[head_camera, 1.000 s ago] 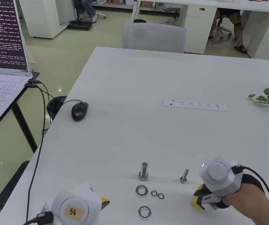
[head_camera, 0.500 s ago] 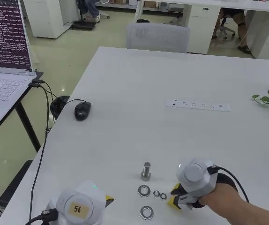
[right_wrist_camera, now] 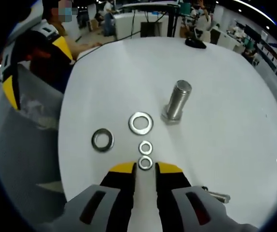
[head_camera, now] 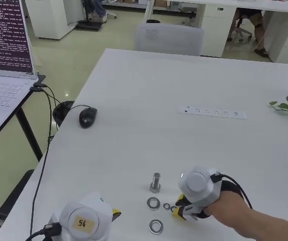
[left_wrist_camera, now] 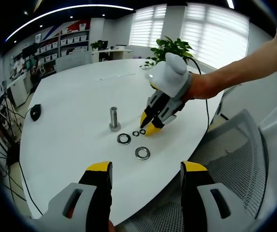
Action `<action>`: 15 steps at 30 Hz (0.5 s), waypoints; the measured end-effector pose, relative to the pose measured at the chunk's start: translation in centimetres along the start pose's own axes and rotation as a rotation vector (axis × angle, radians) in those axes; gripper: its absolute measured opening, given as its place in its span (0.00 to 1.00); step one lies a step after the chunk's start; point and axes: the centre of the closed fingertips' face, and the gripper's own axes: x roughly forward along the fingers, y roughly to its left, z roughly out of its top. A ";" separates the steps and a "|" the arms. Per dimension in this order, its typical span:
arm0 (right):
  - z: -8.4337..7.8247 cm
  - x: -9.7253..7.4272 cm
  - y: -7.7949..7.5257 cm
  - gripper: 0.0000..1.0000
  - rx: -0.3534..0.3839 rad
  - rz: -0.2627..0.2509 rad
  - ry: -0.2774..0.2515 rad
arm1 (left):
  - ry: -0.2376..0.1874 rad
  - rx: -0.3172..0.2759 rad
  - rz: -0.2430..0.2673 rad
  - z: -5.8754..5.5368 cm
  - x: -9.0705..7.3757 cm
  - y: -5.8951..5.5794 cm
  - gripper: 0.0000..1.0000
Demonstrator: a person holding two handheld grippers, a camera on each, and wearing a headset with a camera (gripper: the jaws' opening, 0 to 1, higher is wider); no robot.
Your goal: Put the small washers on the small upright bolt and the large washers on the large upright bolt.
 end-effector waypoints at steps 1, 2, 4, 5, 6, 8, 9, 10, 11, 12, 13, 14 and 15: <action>0.1 0.0 0.1 0.15 -0.005 0.001 0.002 | 0.000 0.001 -0.001 0.0 0.0 0.0 0.56; 0.2 0.2 0.1 0.14 -0.011 0.000 0.005 | -0.001 0.001 -0.003 0.1 0.1 -0.1 0.56; 0.2 0.2 0.1 0.14 -0.016 0.000 0.018 | -0.002 0.004 -0.005 0.2 0.2 -0.2 0.56; 0.2 0.2 0.1 0.14 -0.018 0.000 0.022 | -0.002 0.005 -0.006 0.2 0.2 -0.3 0.56; 0.2 0.2 0.1 0.14 -0.021 -0.001 0.023 | -0.002 0.006 -0.006 0.3 0.2 -0.3 0.56; 0.1 0.2 0.0 0.14 -0.018 -0.003 0.021 | -0.004 0.005 -0.005 0.3 0.1 -0.3 0.56; 0.0 0.1 0.1 0.14 -0.011 0.004 0.019 | -0.003 0.006 -0.004 0.3 0.1 -0.3 0.56; -0.1 0.0 0.1 0.14 -0.006 0.005 0.019 | -0.003 0.007 -0.002 0.3 0.0 -0.2 0.56; -0.2 0.0 0.2 0.14 -0.009 0.005 0.019 | -0.003 0.005 0.000 0.2 -0.1 -0.1 0.56; -0.3 -0.1 0.3 0.14 -0.013 0.008 0.020 | -0.002 0.003 0.002 0.1 -0.2 0.0 0.56; -0.3 -0.2 0.4 0.14 -0.014 0.015 0.022 | 0.000 0.001 0.005 -0.1 -0.3 0.1 0.56; -0.5 -0.2 0.6 0.14 -0.022 0.030 0.029 | 0.001 0.000 0.006 -0.1 -0.3 0.2 0.56; -0.5 -0.2 0.6 0.15 -0.045 0.038 0.030 | 0.002 -0.002 0.008 -0.2 -0.4 0.3 0.56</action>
